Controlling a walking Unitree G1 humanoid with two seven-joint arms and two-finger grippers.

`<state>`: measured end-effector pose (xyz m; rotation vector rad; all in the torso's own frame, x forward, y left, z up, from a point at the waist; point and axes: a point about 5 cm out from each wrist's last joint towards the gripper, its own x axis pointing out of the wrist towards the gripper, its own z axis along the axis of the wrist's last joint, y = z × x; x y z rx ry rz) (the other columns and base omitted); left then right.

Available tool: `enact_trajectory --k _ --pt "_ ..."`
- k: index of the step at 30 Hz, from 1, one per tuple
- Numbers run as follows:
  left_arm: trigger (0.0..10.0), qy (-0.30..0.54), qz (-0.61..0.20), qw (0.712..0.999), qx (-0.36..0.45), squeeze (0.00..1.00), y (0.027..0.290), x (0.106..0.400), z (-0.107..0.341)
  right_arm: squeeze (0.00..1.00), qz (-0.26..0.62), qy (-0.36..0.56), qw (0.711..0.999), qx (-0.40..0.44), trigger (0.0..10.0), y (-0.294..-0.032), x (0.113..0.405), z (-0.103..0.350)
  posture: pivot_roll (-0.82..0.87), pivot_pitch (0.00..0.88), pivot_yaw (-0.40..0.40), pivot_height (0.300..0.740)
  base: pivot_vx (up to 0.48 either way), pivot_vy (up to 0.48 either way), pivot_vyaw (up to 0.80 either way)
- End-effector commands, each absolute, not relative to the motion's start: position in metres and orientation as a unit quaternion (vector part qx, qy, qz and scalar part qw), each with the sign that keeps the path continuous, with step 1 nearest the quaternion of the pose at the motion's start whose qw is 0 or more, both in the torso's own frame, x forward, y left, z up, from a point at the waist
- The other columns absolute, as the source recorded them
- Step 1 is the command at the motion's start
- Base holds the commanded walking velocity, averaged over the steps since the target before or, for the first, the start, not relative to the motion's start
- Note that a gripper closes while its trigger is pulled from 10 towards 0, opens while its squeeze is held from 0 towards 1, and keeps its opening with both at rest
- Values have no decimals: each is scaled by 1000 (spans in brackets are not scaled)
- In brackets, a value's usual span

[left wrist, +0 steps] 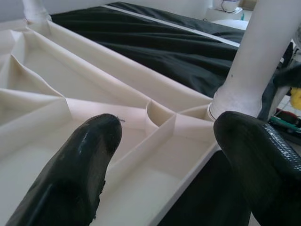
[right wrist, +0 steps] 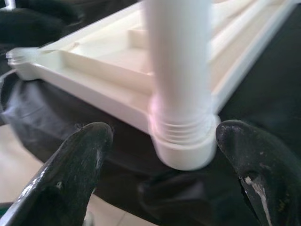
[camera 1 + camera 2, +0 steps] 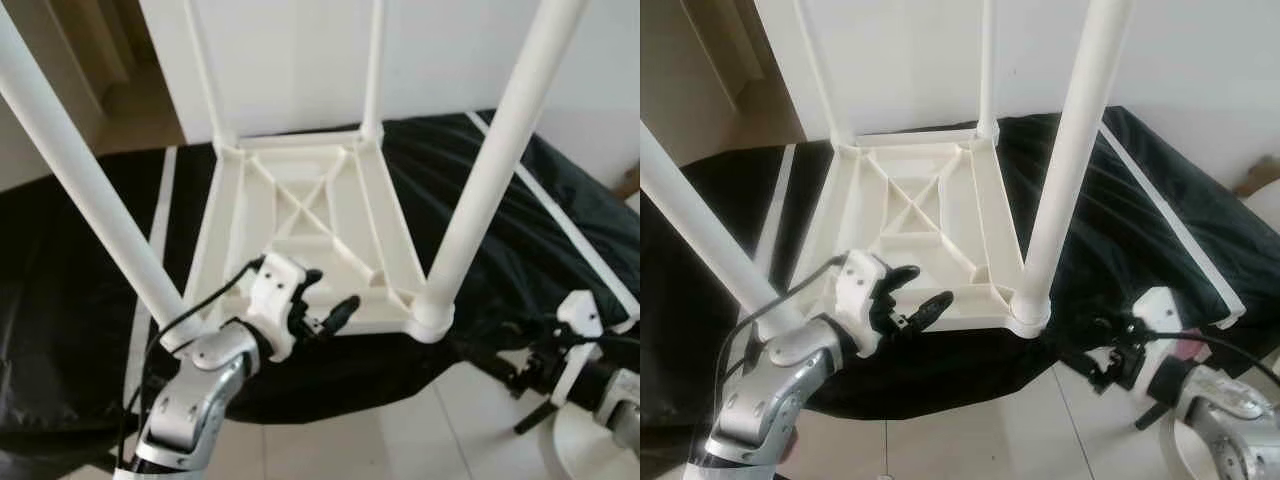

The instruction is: Building children table

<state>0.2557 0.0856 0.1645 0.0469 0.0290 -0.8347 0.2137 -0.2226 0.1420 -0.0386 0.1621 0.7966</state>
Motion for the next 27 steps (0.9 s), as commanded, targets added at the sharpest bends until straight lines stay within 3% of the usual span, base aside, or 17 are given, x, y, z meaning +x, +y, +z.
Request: enact_trajectory --k 1,9,21,27 --pt "10000 20 -438 898 34 0 81 251 164 0 408 74 910 -21 10000 -212 219 142 52 0 52 740 0 0 0" --pt "10000 6 -477 875 79 0 73 234 162 0 399 51 914 -56 10000 -192 250 137 79 0 41 740 0 0 0" --pt "10000 20 -501 864 37 0 76 232 164 0 378 28 922 -79 10000 -181 274 138 94 0 34 740 0 0 0" --pt "10000 18 -510 859 48 0 74 234 164 0 380 6 921 -90 10000 -158 293 137 74 0 47 740 0 0 0"
